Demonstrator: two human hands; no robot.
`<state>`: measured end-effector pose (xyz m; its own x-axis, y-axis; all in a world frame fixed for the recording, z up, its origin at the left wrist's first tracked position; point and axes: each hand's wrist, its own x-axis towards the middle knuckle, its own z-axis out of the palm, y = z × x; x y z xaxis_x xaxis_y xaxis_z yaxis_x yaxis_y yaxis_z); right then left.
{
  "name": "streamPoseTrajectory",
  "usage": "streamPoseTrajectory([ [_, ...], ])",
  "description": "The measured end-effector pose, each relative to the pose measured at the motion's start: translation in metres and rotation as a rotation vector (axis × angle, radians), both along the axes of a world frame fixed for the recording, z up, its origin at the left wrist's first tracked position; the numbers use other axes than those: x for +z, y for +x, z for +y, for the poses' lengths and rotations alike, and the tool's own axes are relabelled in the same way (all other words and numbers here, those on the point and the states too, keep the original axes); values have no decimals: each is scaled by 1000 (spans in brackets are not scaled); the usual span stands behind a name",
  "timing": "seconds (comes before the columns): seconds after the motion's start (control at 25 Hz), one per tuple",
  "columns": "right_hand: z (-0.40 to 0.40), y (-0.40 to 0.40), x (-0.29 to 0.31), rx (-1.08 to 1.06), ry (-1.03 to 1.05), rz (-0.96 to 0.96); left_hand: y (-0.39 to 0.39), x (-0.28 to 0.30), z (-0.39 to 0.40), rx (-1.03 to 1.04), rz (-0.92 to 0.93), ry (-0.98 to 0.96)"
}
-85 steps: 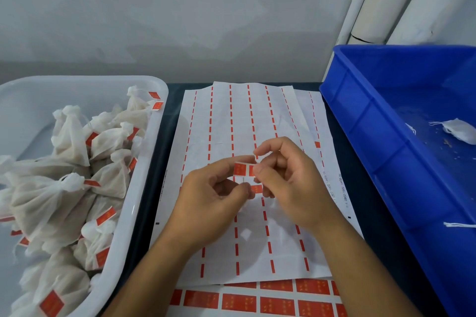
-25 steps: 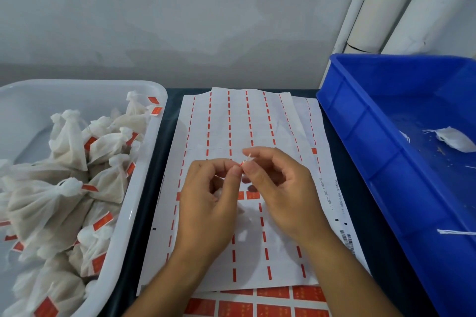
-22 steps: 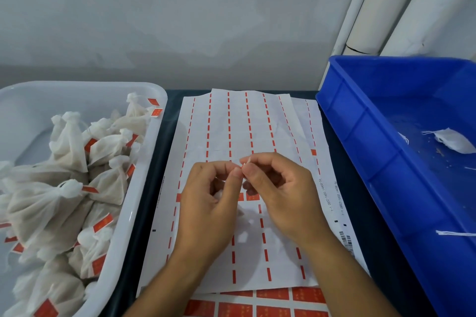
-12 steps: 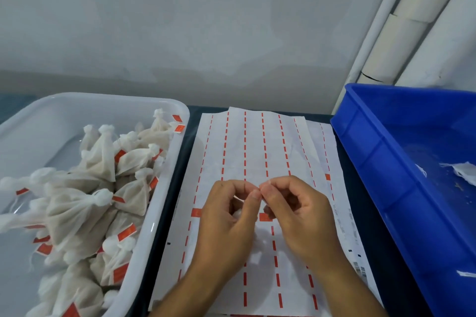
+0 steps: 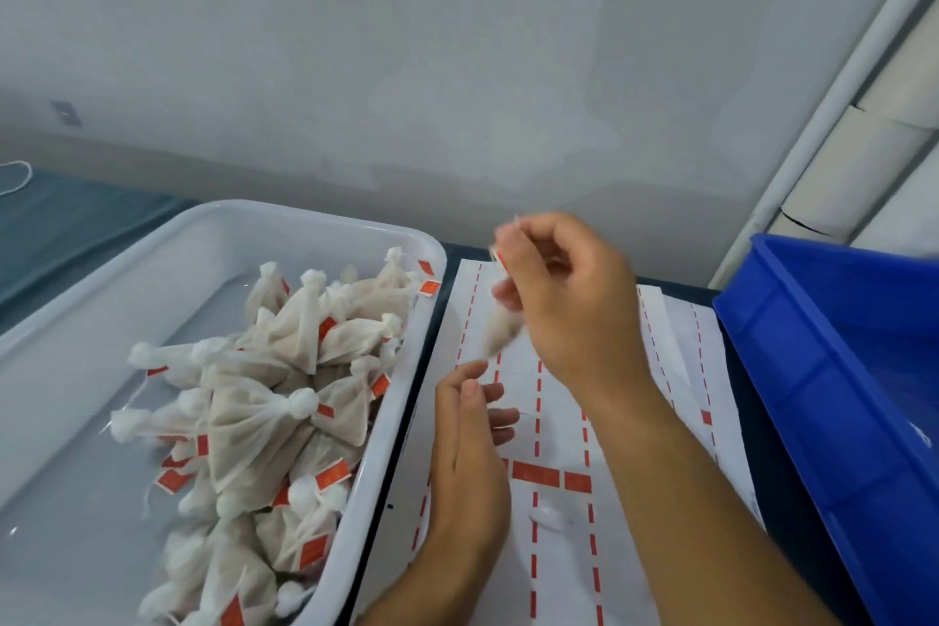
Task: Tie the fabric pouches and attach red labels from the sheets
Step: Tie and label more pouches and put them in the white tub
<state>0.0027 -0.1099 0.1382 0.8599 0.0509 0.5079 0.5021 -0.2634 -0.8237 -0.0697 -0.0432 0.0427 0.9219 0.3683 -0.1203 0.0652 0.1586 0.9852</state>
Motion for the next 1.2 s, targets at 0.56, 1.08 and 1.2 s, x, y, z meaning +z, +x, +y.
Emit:
streamPoseTrajectory([
  [0.56,99,69,-20,164,132,358,-8,16,5,-181,15,33],
  [1.08,100,71,-34,205,-76,372,-8,7,4,-157,22,125],
  [1.2,68,68,-19,93,-106,305,-6,-1,-1,-164,42,69],
])
